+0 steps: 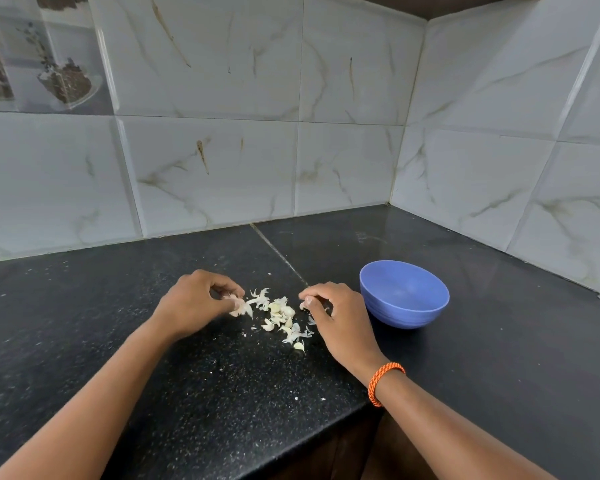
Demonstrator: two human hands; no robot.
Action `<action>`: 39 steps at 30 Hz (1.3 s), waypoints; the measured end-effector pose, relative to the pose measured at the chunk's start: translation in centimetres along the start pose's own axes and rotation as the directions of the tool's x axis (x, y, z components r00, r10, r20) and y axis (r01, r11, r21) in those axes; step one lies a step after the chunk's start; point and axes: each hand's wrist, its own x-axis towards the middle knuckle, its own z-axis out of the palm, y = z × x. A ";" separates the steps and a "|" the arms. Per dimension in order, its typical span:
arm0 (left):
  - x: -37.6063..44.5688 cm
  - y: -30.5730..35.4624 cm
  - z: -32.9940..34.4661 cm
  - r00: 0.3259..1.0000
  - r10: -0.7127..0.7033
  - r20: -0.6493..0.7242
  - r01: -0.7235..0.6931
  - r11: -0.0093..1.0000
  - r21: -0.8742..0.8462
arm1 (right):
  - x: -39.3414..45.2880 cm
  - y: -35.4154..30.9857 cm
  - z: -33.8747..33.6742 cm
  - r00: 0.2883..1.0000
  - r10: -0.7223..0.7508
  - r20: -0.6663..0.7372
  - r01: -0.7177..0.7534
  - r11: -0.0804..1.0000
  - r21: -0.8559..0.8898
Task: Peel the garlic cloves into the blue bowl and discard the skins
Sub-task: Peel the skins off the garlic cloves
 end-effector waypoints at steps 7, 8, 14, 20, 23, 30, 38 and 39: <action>-0.1 1.1 1.5 0.983 0.077 -0.168 -0.096 0.990 -0.105 | 0.0 -0.2 0.0 1.000 0.011 -0.029 -0.010 1.000 0.014; -0.2 1.3 1.8 0.973 0.087 -0.216 -0.115 0.986 -0.120 | 0.0 -0.2 0.1 1.000 0.001 -0.023 0.000 1.000 0.018; 0.1 2.2 3.0 0.945 0.166 -0.283 -0.178 0.984 -0.016 | 0.4 -0.2 0.0 0.999 -0.041 -0.011 0.041 0.999 -0.017; 0.4 2.2 4.0 0.981 0.141 -0.131 -0.104 0.961 0.255 | 0.5 -0.3 0.1 1.000 -0.010 0.025 0.012 0.998 -0.059; 0.6 2.3 4.3 0.979 0.152 -0.139 -0.110 0.956 0.271 | 0.4 -0.4 0.2 0.998 -0.010 0.056 0.015 0.997 -0.082; 0.5 2.5 4.1 0.959 0.136 -0.249 -0.114 0.988 0.103 | 0.3 -0.6 0.1 0.997 -0.013 0.082 0.023 0.993 -0.116; -0.8 5.5 4.1 0.949 0.229 -0.218 -0.280 0.929 -0.243 | 0.2 -0.6 0.2 0.999 -0.035 0.040 0.036 0.999 -0.029; -1.0 5.9 4.3 0.951 0.238 -0.199 -0.286 0.922 -0.260 | 0.2 -0.6 0.2 0.998 -0.040 0.048 0.039 0.999 0.010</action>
